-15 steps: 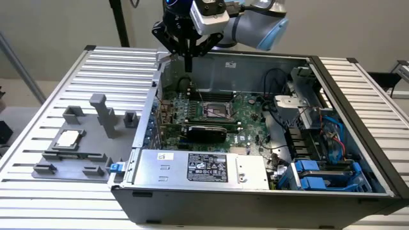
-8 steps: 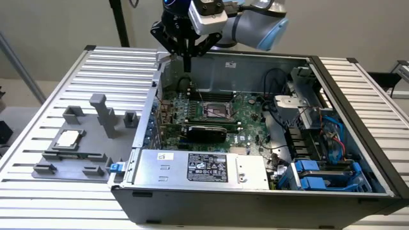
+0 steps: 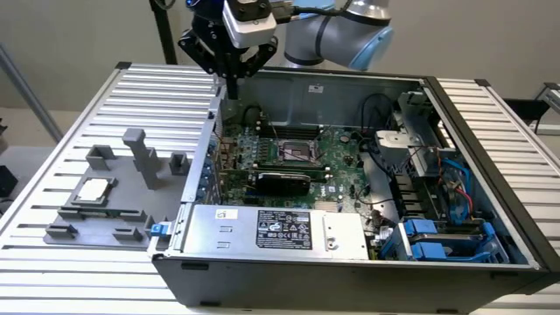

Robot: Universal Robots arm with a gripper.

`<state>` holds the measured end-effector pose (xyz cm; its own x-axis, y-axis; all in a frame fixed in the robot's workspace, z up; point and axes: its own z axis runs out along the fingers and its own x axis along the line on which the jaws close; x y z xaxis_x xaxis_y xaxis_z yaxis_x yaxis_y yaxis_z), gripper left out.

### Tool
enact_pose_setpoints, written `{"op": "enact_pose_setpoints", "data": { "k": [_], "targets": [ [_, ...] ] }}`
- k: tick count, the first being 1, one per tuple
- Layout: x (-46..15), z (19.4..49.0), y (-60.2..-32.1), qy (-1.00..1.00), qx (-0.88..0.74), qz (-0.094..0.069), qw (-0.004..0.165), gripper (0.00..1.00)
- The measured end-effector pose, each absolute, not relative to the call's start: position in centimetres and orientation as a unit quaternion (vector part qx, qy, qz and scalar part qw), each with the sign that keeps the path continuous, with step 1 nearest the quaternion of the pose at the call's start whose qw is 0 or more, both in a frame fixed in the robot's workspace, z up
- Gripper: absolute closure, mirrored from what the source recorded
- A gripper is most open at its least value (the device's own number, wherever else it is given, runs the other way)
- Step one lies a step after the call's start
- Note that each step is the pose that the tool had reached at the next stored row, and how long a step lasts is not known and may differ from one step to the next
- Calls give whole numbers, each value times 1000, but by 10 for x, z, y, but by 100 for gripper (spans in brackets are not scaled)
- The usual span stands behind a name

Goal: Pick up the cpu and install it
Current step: 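Reach for the cpu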

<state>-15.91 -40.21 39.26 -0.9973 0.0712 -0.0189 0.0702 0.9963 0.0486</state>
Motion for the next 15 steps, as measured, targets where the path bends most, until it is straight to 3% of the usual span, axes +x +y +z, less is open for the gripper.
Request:
{"op": "enact_pose_setpoints", "data": {
  "k": [15],
  "targets": [
    [-228, 392, -406, 999, 35, 23, 10, 89]
  ]
}}
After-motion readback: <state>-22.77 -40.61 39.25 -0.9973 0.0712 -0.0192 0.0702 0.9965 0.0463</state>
